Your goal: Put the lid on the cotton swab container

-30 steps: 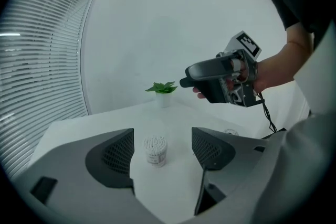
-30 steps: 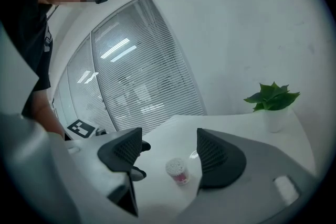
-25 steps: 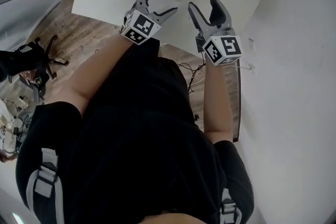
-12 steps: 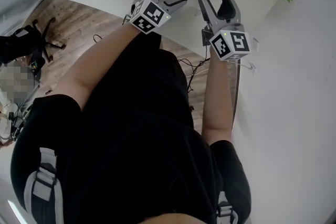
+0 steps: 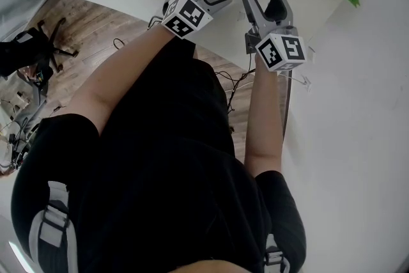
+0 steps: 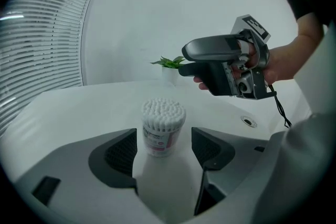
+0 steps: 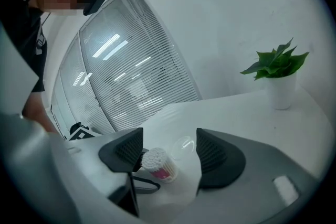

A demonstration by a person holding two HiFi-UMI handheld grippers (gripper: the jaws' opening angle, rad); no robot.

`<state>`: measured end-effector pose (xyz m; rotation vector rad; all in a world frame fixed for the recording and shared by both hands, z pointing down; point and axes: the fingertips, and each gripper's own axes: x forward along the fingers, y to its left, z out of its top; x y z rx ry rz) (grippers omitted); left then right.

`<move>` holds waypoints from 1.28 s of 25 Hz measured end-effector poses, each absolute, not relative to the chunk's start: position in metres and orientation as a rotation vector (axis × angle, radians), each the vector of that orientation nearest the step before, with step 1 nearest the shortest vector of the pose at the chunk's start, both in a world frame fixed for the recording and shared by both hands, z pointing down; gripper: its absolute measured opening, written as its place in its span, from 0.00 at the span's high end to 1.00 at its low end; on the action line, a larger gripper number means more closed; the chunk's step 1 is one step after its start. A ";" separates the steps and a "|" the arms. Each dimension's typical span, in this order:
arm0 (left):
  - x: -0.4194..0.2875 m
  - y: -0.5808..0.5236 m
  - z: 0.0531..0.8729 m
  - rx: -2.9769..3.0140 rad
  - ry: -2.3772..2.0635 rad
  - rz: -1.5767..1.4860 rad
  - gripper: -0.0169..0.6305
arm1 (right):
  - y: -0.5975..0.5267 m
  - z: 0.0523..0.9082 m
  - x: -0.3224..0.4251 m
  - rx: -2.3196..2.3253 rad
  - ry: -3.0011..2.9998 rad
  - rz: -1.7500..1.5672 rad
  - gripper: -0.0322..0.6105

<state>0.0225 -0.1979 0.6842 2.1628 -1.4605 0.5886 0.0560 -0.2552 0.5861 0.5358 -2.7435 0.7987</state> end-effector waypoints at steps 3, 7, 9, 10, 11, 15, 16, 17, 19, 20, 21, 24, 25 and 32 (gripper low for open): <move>0.024 -0.200 0.684 2.168 -1.451 0.587 0.47 | -0.257 0.590 0.057 0.547 -2.737 0.811 0.46; 0.026 -0.201 0.686 2.179 -1.442 0.597 0.53 | -0.261 0.593 0.056 0.543 -2.735 0.824 0.48; 0.025 -0.202 0.686 2.173 -1.445 0.606 0.57 | -0.264 0.594 0.054 0.541 -2.733 0.832 0.48; 0.024 -0.202 0.687 2.170 -1.448 0.611 0.59 | -0.265 0.594 0.054 0.542 -2.732 0.838 0.48; 0.023 -0.203 0.687 2.169 -1.450 0.614 0.59 | -0.267 0.595 0.054 0.544 -2.731 0.845 0.49; 0.022 -0.204 0.687 2.177 -1.452 0.617 0.60 | -0.271 0.601 0.052 0.542 -2.721 0.884 0.50; 0.022 -0.203 0.686 2.180 -1.452 0.617 0.60 | -0.272 0.603 0.052 0.539 -2.716 0.898 0.51; 0.021 -0.203 0.686 2.182 -1.451 0.619 0.60 | -0.272 0.605 0.051 0.538 -2.711 0.912 0.52; 0.021 -0.203 0.686 2.186 -1.450 0.620 0.60 | -0.274 0.609 0.050 0.543 -2.701 0.940 0.54; 0.021 -0.203 0.686 2.186 -1.450 0.621 0.60 | -0.275 0.612 0.050 0.545 -2.697 0.954 0.56; 0.021 -0.203 0.686 2.186 -1.450 0.622 0.60 | -0.277 0.614 0.050 0.546 -2.693 0.968 0.58; 0.021 -0.203 0.686 2.181 -1.448 0.628 0.60 | -0.281 0.620 0.049 0.547 -2.680 1.016 0.62; 0.022 -0.204 0.686 2.180 -1.446 0.629 0.60 | -0.283 0.623 0.049 0.547 -2.674 1.031 0.64; 0.022 -0.205 0.687 2.173 -1.440 0.629 0.60 | -0.289 0.637 0.044 0.534 -2.641 1.123 0.71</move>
